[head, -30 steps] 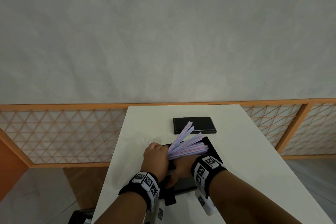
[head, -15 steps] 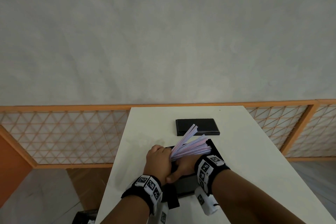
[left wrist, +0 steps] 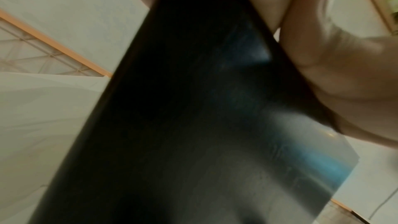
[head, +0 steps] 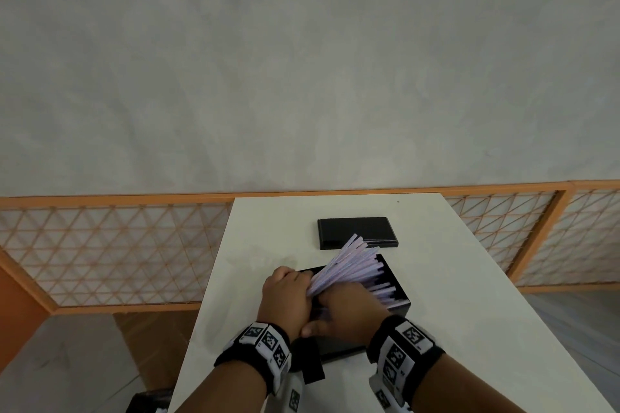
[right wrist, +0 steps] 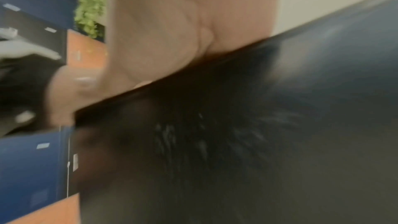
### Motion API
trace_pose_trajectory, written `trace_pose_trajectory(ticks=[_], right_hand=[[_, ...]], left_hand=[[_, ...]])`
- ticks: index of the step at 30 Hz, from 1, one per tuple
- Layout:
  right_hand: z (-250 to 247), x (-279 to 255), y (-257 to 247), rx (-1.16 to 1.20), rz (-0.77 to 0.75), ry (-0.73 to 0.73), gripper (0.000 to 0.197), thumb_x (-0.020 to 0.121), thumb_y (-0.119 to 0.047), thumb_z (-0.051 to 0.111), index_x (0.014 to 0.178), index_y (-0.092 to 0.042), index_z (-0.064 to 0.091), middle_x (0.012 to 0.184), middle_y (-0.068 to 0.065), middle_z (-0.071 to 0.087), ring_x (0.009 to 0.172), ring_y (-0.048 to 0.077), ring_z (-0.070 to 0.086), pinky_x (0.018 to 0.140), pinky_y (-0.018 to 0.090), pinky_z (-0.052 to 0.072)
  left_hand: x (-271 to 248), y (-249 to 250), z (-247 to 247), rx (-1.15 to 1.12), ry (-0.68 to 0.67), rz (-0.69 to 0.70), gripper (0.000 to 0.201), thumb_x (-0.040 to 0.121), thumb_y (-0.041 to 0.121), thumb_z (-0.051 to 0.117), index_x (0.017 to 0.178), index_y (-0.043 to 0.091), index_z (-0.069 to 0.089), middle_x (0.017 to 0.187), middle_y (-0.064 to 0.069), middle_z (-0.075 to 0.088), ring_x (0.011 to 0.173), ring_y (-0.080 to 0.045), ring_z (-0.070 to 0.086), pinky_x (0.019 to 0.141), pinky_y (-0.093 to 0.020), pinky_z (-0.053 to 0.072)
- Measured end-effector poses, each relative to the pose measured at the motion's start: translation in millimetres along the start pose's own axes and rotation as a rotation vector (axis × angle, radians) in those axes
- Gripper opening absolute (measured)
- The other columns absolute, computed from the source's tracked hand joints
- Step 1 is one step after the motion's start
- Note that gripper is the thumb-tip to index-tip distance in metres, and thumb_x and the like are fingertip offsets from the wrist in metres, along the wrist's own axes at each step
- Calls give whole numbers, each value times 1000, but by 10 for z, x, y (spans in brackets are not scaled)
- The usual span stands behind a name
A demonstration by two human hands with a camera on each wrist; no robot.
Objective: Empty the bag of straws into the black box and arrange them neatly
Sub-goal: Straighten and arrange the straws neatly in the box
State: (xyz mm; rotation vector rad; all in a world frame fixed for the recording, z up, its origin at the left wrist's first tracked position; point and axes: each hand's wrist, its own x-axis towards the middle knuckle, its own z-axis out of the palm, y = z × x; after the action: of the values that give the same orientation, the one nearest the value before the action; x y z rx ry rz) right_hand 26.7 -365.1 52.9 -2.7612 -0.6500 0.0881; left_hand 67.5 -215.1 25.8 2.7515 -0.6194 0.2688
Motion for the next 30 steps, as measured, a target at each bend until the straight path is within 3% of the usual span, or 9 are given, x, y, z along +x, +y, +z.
trace_pose_trajectory(ticks=[5, 8, 11, 14, 19, 21, 24, 27, 30], right_hand=[[22, -179, 0, -171, -69, 336, 32, 82, -51, 51, 81, -25, 69, 76, -4, 69, 73, 15, 64, 61, 25, 47], [-26, -208, 16, -189, -50, 556, 14, 78, -33, 56, 70, -23, 60, 72, -5, 63, 67, 15, 58, 58, 26, 42], [-37, -149, 174, -236, 153, 347, 33, 80, -41, 45, 100, -24, 65, 106, -4, 67, 97, 18, 62, 84, 34, 49], [-11, -157, 298, -166, 207, 68, 60, 83, -53, 19, 111, -21, 62, 116, 0, 64, 108, 23, 59, 89, 37, 47], [-141, -297, 426, -3, 255, 252, 41, 97, -32, 42, 135, -19, 52, 142, 4, 49, 131, 19, 44, 110, 27, 27], [-238, -417, 536, 61, 435, 429, 42, 97, -21, 45, 139, -15, 47, 144, 5, 46, 133, 20, 42, 110, 25, 25], [-276, -555, 617, 168, 745, 337, 52, 99, -25, 44, 145, -5, 32, 146, 11, 41, 133, 26, 40, 108, 31, 30], [-108, -491, 597, 277, 812, 150, 49, 94, -29, 49, 134, -5, 36, 127, 16, 54, 114, 31, 55, 89, 35, 44], [-19, -473, 591, 390, 785, 258, 33, 93, -31, 52, 117, -10, 47, 111, 12, 62, 100, 30, 60, 75, 32, 44]], left_hand=[[-49, 2, -47, -27, -57, 65, 47, 76, 35, 49, 122, 29, 56, 110, 8, 64, 109, -21, 45, 88, -35, 39], [-70, 31, -89, 2, -64, 86, 36, 77, 41, 54, 111, 35, 62, 107, 16, 62, 108, -19, 42, 85, -32, 34], [-60, 46, -114, 73, -154, 111, 42, 78, 51, 47, 114, 35, 60, 117, 19, 55, 112, -20, 35, 90, -34, 29], [-47, 19, -141, 25, -190, 152, 65, 69, 68, 30, 116, 37, 62, 119, 20, 56, 113, -18, 34, 94, -31, 28], [-163, -174, -241, -346, -12, 87, 59, 77, 57, 54, 124, 22, 56, 125, 5, 49, 119, -14, 36, 101, -23, 24], [-253, -273, -262, -381, 119, -115, 49, 83, 35, 63, 126, 15, 51, 124, -3, 51, 115, -20, 44, 98, -26, 33], [-397, -307, -264, -520, -141, -354, 44, 87, 31, 58, 127, 19, 45, 118, -3, 59, 103, -18, 56, 88, -31, 46], [-437, -209, -193, -547, -315, -355, 47, 89, 26, 53, 132, 20, 36, 115, -2, 60, 98, -18, 58, 77, -24, 44], [-375, -150, -206, -409, -290, -418, 33, 91, 22, 48, 121, 11, 38, 102, -7, 59, 85, -22, 56, 68, -25, 42]])
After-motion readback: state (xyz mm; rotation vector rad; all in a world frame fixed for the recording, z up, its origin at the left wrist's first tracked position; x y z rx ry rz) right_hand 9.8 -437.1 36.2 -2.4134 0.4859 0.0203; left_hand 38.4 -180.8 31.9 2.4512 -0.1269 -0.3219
